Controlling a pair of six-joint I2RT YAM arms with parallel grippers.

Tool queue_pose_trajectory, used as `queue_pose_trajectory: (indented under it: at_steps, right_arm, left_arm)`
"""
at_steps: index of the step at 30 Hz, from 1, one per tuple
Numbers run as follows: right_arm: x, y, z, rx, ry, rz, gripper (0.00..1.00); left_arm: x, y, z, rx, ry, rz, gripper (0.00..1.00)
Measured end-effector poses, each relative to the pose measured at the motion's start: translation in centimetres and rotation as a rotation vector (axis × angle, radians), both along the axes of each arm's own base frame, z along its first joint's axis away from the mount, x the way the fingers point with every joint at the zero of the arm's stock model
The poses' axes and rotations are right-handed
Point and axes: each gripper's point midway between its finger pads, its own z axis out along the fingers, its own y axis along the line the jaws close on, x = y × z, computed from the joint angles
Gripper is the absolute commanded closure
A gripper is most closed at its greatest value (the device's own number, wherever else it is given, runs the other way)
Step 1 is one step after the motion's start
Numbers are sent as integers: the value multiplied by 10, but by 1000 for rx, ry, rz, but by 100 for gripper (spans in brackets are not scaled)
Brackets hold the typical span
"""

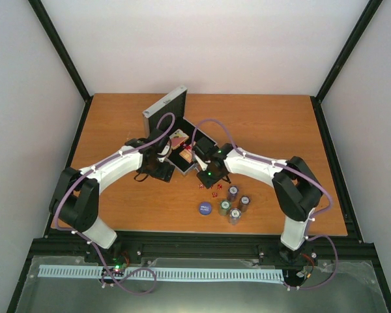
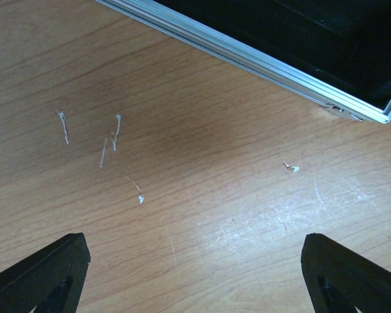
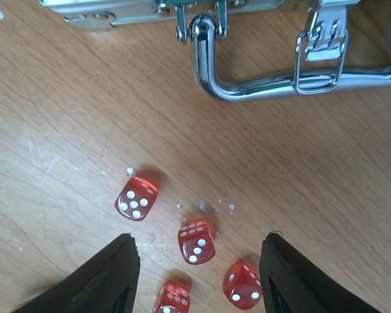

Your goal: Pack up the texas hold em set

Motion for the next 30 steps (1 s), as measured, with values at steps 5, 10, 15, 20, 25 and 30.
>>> queue_pose_trajectory:
  at_steps: [5,10,15,20,25,30]
  right_arm:
    - [-3,-2,-13,-22,27,1,50]
    - [-8,-5,-27,-39,57,2,50]
    - [-14,-10,-41,-58,88,3,53]
    - [-14,-8,-43,-54,86,2,56]
    - [-12,-7,-43,-49,79,0,66]
    - [-9,-5,-43,-48,73,-2,86]
  left_arm:
    - [0,1,0,0,0,2,8]
    - [1,1,0,0,0,3,8]
    - [1,1,-1,2,3,2,8]
    - [0,2,-3,6,9,2,8]
    - [1,1,-3,5,8,2,8]
    - [1,1,-3,5,7,2,8]
